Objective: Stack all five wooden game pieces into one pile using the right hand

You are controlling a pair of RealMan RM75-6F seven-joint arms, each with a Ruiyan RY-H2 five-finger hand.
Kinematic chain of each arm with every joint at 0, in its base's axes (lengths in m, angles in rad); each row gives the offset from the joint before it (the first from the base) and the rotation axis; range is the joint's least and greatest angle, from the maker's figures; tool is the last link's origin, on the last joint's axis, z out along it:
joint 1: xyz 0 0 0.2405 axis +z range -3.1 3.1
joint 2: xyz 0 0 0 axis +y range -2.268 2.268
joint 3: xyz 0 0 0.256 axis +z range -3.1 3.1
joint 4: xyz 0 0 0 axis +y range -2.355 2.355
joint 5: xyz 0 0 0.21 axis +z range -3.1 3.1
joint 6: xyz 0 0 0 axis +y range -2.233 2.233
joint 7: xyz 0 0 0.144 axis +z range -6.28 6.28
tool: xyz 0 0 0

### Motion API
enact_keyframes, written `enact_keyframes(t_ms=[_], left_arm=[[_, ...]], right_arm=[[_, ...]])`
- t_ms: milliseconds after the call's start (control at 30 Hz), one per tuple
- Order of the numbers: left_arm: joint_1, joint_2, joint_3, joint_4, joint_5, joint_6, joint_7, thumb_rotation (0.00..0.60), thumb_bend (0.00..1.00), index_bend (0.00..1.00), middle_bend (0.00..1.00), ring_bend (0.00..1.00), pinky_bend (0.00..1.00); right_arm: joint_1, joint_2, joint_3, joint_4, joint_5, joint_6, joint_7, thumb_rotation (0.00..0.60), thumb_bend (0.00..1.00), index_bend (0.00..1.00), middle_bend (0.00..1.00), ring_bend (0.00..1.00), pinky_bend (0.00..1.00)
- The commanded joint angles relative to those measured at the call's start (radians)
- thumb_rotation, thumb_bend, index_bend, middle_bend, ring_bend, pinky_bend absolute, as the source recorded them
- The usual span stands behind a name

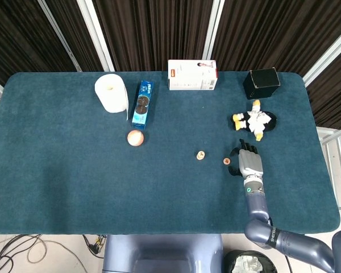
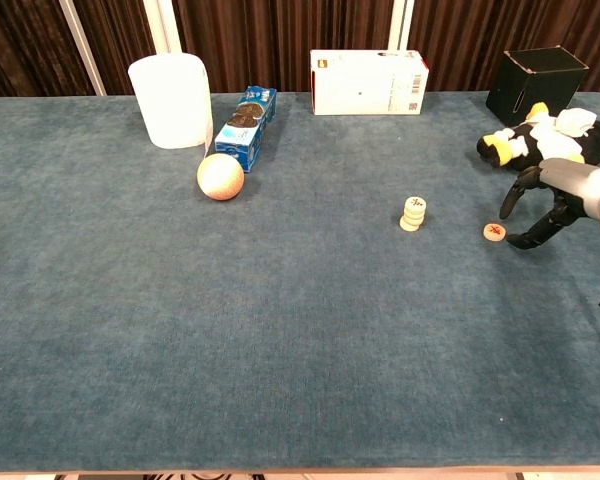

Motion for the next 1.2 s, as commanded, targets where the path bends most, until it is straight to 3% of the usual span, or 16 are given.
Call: enact_keyframes(t_ms=[33,667,1200], left_arm=[[0.000,0.000,0.000,0.001,-0.002,-0.001,0.000,0.600,0.11,0.01,0.00,0.00,0.00],[0.000,0.003,-0.002,-0.002,-0.012,-0.005,0.001,0.600,0.11,0.01,0.00,0.00,0.00],[-0.001,0.003,-0.002,-0.005,-0.013,-0.004,0.003,0.600,0.11,0.01,0.00,0.00,0.00]], right_arm=[[-0.001,-0.012,0.005,0.015,-0.006,-0.006,0.008,0.600,0.41,0.40,0.00,0.00,0.00],[-0.005,-0.050,0.019,0.063,-0.022,-0.022,0.014,0.600,0.41,0.48,0.00,0.00,0.00],[-0.009,-0.060,0.028,0.077,-0.022,-0.037,0.006,0.600,0.41,0.48,0.00,0.00,0.00]])
